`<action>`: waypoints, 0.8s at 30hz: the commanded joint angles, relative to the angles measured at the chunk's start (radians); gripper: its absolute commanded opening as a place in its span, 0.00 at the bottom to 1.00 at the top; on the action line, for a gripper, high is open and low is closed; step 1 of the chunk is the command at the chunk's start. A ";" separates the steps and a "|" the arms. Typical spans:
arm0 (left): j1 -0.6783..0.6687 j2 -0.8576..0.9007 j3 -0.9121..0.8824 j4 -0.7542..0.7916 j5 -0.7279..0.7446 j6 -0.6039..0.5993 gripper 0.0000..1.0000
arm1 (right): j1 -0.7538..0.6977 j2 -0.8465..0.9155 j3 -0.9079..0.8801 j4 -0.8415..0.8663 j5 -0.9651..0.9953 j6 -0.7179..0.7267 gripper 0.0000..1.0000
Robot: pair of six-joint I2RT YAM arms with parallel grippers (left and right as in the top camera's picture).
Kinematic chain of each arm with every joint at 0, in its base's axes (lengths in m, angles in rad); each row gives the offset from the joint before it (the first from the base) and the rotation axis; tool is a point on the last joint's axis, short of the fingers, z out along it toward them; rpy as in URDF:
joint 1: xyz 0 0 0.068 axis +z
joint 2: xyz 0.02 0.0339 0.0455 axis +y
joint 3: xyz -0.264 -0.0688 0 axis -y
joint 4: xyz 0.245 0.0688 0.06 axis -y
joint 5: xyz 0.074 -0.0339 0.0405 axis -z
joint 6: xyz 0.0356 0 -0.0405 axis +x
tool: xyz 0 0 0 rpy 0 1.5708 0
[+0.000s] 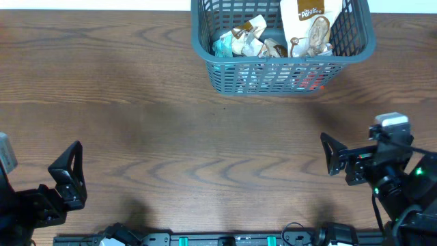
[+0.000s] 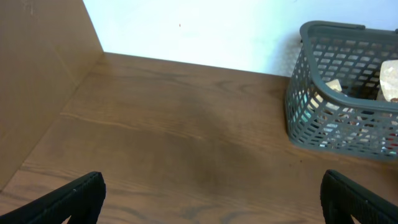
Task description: Pack container
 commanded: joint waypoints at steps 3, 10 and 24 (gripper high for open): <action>0.006 0.000 -0.002 -0.078 -0.011 0.006 0.99 | 0.056 -0.137 -0.256 0.207 0.057 -0.110 0.99; 0.006 0.000 -0.002 -0.078 -0.011 0.006 0.99 | 0.158 -0.319 -0.623 0.577 0.064 -0.109 0.99; 0.006 0.000 -0.002 -0.078 -0.011 0.006 0.99 | 0.202 -0.561 -1.007 0.789 0.094 -0.027 0.99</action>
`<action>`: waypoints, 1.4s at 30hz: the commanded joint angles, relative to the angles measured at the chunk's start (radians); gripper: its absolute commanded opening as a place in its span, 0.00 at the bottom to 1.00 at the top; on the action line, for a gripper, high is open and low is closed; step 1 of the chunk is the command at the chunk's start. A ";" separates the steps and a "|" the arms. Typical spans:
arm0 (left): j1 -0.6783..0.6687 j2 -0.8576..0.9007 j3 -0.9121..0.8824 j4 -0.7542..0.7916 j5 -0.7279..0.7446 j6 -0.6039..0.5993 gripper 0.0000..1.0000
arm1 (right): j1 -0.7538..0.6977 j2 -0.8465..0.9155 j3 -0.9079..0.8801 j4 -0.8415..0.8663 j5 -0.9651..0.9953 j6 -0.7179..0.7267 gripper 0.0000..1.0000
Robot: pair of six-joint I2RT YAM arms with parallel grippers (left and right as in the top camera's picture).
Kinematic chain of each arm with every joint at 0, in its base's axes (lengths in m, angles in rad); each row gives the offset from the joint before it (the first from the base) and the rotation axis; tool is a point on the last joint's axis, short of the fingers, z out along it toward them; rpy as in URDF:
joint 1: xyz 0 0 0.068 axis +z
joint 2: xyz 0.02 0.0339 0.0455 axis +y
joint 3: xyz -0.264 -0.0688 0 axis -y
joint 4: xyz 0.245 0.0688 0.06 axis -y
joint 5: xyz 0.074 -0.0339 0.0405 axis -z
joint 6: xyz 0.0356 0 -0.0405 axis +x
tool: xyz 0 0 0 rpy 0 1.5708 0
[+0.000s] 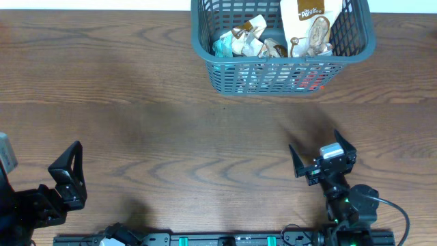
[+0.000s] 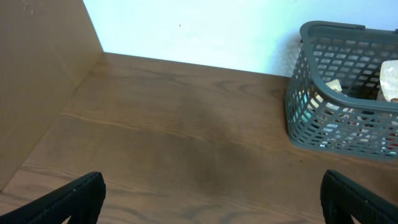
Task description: Pack container
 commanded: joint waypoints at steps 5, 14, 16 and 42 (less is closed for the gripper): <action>0.006 0.000 -0.002 -0.078 -0.011 0.006 0.99 | 0.012 -0.072 -0.055 0.009 0.048 0.035 0.99; 0.006 0.000 -0.002 -0.078 -0.011 0.006 0.99 | 0.012 -0.082 -0.055 0.009 0.058 0.035 0.99; 0.006 0.000 -0.002 -0.078 -0.011 0.006 0.99 | 0.013 -0.091 -0.055 0.011 0.058 0.035 0.99; 0.006 0.000 -0.002 -0.078 -0.011 0.006 0.99 | 0.016 -0.089 -0.055 0.010 0.058 0.035 0.99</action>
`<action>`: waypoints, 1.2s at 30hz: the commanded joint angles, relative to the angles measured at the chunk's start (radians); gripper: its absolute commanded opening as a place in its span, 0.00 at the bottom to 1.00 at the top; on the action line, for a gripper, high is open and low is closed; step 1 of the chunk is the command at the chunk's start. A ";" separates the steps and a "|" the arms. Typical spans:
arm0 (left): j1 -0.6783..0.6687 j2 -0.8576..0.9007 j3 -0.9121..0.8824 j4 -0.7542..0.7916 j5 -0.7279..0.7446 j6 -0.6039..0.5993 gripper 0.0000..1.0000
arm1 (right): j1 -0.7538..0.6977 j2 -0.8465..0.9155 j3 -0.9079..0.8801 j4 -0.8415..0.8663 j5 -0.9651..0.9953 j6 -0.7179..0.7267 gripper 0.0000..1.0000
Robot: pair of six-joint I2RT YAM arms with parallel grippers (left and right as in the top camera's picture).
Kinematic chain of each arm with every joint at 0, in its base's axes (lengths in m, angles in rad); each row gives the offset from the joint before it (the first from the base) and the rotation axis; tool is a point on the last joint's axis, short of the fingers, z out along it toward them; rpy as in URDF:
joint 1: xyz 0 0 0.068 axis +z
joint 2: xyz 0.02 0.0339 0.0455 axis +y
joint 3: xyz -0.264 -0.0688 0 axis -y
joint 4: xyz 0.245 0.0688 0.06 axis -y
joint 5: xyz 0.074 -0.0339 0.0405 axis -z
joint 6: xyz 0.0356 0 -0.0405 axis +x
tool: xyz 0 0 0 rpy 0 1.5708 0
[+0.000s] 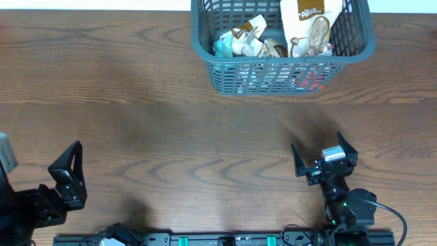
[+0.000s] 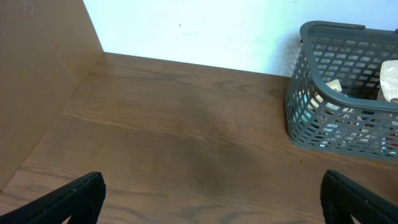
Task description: Pack container
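Note:
A grey plastic basket [image 1: 273, 75] stands at the far edge of the wooden table, right of the middle. Inside it are a white snack bag [image 1: 311, 24] and several crumpled wrappers [image 1: 242, 41]. My left gripper [image 1: 70, 176] sits at the front left, open and holding nothing. My right gripper [image 1: 321, 152] is open and holding nothing at the front right, well short of the basket. In the left wrist view the left gripper [image 2: 211, 205] spans bare table, with the basket [image 2: 323, 124] far off at the right.
A brown cardboard panel [image 2: 37, 81] rises along the table's left side, and a white wall [image 2: 199, 31] closes the back. Bare wood table [image 1: 171, 123] lies between the grippers and the basket. A black rail with cables runs along the front edge [image 1: 225, 239].
My right gripper has shifted very slightly toward the front edge, still open. The left gripper and the basket's contents are unchanged.
My right gripper first stood open at the far right of the table with its fingers pointing left. Then it was open at the front right, facing the basket, and it stays there now. The left gripper stayed open at the front left throughout.

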 commanded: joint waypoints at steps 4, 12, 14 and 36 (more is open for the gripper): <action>0.015 -0.003 -0.002 -0.076 -0.013 0.007 0.99 | 0.016 -0.010 -0.008 0.003 0.011 0.016 0.99; 0.255 -0.121 -0.201 0.277 0.165 0.061 0.99 | 0.016 -0.010 -0.007 0.003 0.011 0.016 0.99; 0.310 -0.192 -0.360 0.456 0.252 0.127 0.99 | 0.016 -0.010 -0.008 0.003 0.011 0.016 0.99; 0.432 -0.865 -1.868 1.687 0.464 0.216 0.99 | 0.016 -0.010 -0.007 0.003 0.011 0.016 0.99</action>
